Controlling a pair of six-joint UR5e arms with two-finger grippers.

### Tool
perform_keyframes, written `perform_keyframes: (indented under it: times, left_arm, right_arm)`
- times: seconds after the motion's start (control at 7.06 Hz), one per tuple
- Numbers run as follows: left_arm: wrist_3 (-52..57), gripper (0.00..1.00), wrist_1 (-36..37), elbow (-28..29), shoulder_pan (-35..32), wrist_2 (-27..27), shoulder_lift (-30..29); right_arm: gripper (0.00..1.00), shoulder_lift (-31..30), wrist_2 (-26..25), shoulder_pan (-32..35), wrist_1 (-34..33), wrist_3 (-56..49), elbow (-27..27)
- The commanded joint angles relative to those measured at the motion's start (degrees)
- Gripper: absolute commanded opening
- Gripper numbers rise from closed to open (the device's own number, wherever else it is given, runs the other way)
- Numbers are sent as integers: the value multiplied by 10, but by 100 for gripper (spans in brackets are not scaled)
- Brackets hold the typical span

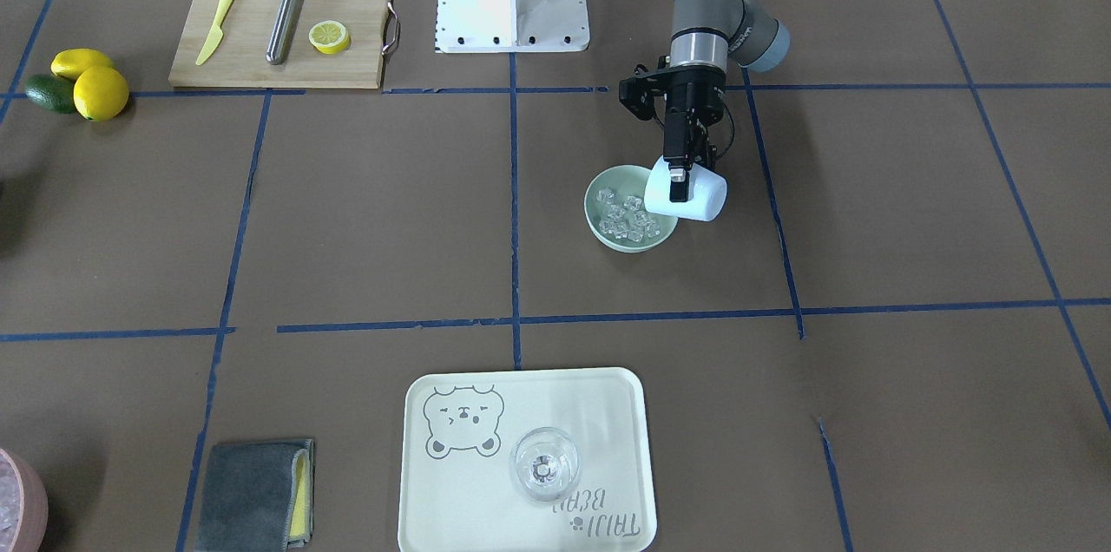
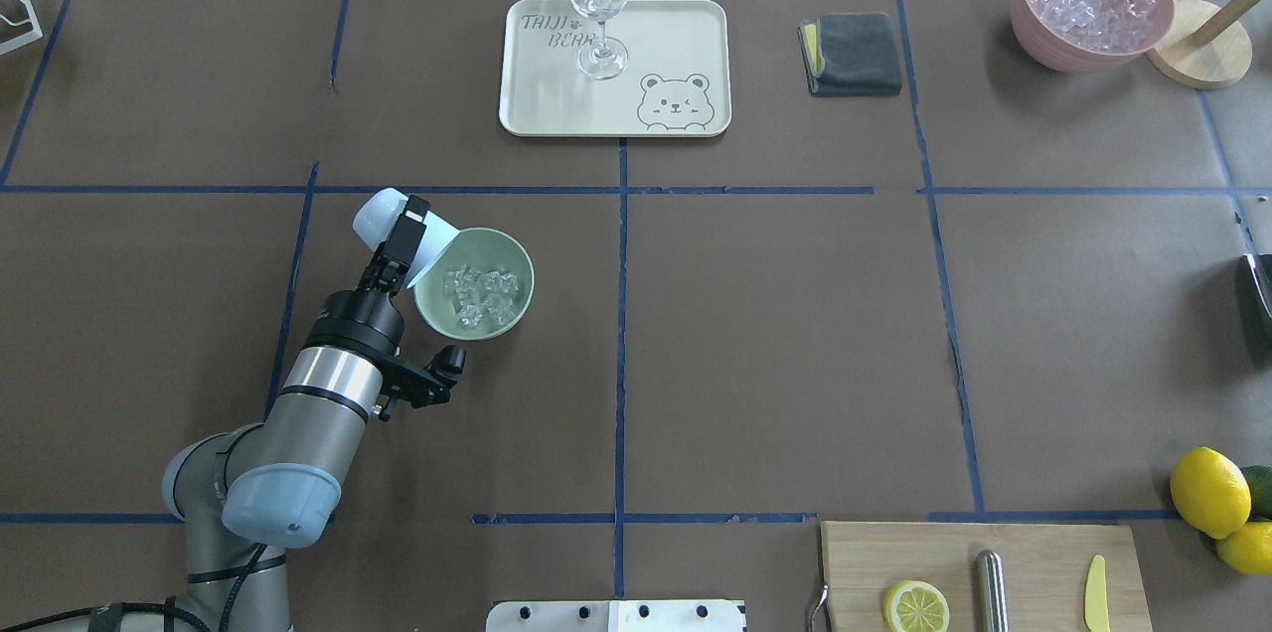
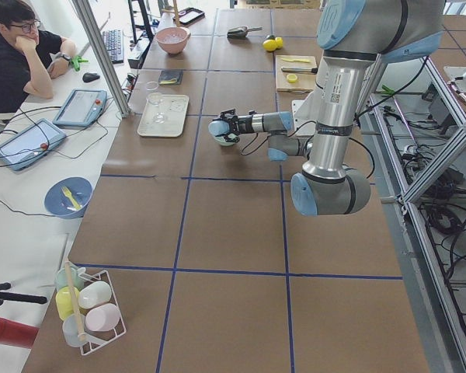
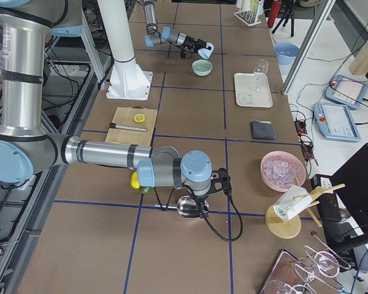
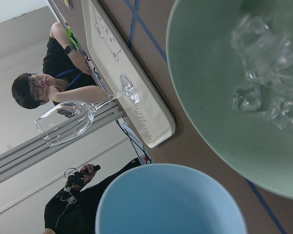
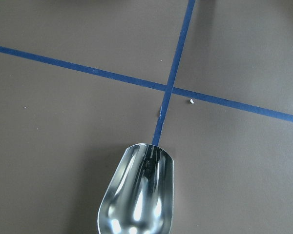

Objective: Pour ice into bowl

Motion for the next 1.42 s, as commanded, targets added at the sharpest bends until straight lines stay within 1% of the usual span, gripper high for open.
perform_keyframes:
  times: [0.0, 0.28, 0.43, 0.57, 0.71, 0.85, 0.99, 1.13, 1.28]
  left_arm:
    - [2, 0, 0, 0, 0, 0, 0]
    - [1, 0, -6, -4, 0, -1, 0]
    - [-6, 0, -21, -24, -6, -2, -2]
    - [-40, 0, -73, -33, -12, -3, -4]
    - [-161, 0, -95, -33, -12, -9, -4]
    - [-271, 0, -98, -34, -11, -20, -4]
    - [-360, 0, -100, -37, -8, -24, -5]
    - [-461, 0, -120, -38, -6, -26, -4]
    - [-609, 0, -130, -38, -6, -61, -5]
  right_arm:
    - [100, 0, 0, 0, 0, 0, 0]
    - [100, -1, 0, 0, 0, 0, 0]
    - [100, -5, 0, 0, 1, 0, 0]
    - [100, -5, 0, 0, 3, 0, 0]
    - [100, -5, 0, 0, 4, 0, 0]
    - [100, -5, 0, 0, 4, 0, 0]
    - [100, -5, 0, 0, 4, 0, 0]
    - [100, -6, 1, 0, 4, 0, 0]
    - [100, -7, 1, 0, 4, 0, 0]
